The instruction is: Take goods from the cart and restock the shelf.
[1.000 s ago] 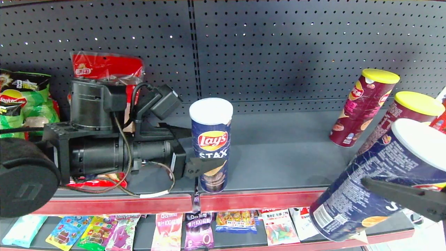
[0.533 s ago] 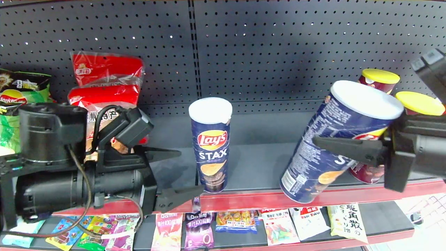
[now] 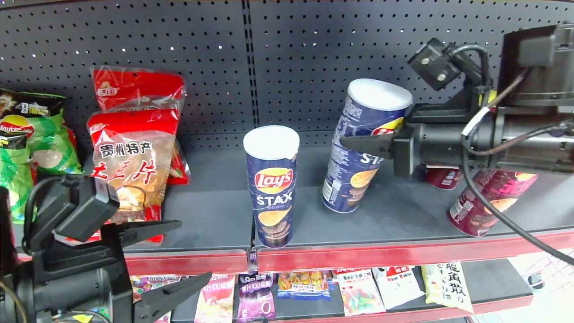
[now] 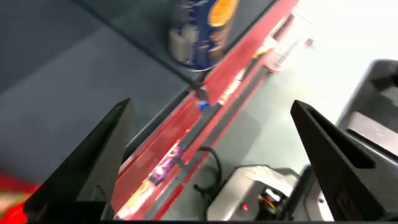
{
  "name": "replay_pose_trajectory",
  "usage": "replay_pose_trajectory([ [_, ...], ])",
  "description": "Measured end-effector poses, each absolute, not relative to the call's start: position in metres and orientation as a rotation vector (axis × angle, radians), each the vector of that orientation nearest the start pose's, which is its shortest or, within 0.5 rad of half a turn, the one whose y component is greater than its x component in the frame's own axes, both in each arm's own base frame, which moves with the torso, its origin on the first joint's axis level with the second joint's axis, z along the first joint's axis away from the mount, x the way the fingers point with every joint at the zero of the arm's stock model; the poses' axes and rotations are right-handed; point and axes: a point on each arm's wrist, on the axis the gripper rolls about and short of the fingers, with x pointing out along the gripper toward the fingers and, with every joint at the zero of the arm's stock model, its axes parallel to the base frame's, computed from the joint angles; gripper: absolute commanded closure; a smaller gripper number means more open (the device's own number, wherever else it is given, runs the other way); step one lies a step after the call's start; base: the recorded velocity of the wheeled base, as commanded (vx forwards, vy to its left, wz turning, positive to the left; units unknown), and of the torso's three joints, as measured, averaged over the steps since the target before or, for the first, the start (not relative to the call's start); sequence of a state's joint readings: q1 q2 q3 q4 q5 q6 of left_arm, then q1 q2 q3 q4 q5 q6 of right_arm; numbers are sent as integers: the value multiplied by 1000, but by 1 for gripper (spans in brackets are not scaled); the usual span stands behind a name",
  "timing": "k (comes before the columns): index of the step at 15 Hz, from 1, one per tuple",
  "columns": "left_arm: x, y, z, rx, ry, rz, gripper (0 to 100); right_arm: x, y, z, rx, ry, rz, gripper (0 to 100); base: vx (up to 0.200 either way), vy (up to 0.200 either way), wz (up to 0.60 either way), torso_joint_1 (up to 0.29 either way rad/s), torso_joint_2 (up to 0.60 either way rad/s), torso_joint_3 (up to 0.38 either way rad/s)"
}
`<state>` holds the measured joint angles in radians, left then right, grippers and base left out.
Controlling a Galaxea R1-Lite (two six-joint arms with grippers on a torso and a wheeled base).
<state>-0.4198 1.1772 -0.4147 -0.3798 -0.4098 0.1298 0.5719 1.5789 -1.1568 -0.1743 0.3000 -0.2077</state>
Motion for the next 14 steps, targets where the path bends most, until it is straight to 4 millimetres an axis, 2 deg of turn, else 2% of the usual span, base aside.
replay_pose_trajectory([
  [7, 109, -55, 180, 88, 272, -775, 0, 308, 216, 270, -250, 111, 915, 100, 0, 0, 0, 0, 0, 0],
  [14, 98, -49, 186, 52, 227, -758, 0, 342, 253, 252, -252, 109, 942, 100, 0, 0, 0, 0, 0, 0],
])
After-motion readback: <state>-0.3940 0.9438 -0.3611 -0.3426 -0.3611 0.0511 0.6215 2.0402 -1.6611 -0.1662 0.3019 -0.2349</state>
